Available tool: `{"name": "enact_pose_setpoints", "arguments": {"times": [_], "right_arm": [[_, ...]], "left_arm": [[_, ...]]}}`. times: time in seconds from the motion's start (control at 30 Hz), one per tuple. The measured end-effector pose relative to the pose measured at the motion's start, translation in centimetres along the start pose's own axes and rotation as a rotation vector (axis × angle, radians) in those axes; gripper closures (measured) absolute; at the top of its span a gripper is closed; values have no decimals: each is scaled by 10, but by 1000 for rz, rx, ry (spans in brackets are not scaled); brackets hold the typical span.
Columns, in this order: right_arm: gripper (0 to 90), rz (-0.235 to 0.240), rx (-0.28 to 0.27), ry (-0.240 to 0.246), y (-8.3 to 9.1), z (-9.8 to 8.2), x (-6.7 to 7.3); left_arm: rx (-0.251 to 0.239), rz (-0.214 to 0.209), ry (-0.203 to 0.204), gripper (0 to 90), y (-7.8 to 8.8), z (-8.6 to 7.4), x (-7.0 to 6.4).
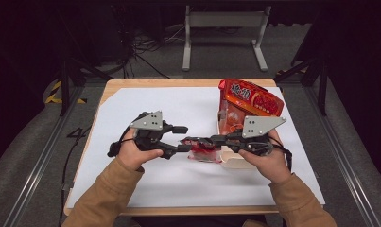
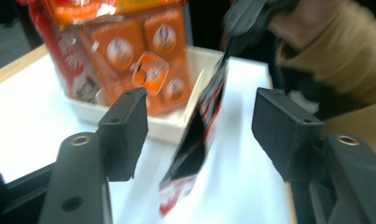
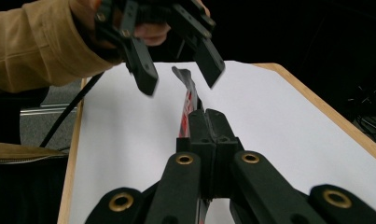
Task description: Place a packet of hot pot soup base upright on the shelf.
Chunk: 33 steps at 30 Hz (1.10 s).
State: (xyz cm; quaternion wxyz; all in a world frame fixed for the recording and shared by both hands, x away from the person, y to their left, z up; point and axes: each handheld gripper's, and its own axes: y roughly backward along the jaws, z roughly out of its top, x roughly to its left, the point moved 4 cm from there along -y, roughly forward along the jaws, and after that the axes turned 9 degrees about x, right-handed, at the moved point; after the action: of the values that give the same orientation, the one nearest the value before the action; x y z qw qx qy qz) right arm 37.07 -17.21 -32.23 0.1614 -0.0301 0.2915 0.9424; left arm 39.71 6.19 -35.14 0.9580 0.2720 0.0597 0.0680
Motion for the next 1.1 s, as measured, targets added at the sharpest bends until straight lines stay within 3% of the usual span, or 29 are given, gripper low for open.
{"name": "enact_pose_setpoints", "arguments": {"times": [0.1, 0.2, 0.3, 0.37, 0.4, 0.47, 0.63, 0.8, 0.93, 0.97, 1.1], "right_arm": [[900, -1, -21, -7, 2, 0, -1], [900, 8, -40, -20, 3, 0, -2], [900, 12, -61, -25, 4, -1, -2], [900, 14, -66, -27, 4, -1, -2], [900, 12, -69, -28, 4, -1, -2], [900, 6, -73, -31, 4, -2, -3], [900, -11, -80, -39, 7, -4, -4], [900, -18, -68, -45, 9, -6, -4], [850, -34, -51, -54, 10, -9, -5], [782, -40, -57, -66, 12, -10, -4], [694, -53, -65, -99, 20, -13, -4]], "left_arm": [[40, -26, 14, 334, -9, -7, 6], [38, -44, 28, 356, -16, -12, 10], [39, -79, 27, 453, -22, -14, 10], [44, -95, 25, 627, -23, -14, 9], [44, -113, 21, 627, -24, -14, 8], [30, -125, 15, 736, -24, -12, 6], [15, -158, 19, 859, -22, -9, 2], [30, -159, 23, 889, -22, -7, -1], [45, -155, 38, 895, -23, -6, -1], [46, -152, 48, 896, -23, -7, -1], [38, -147, 63, 896, -20, -7, 2]]}}
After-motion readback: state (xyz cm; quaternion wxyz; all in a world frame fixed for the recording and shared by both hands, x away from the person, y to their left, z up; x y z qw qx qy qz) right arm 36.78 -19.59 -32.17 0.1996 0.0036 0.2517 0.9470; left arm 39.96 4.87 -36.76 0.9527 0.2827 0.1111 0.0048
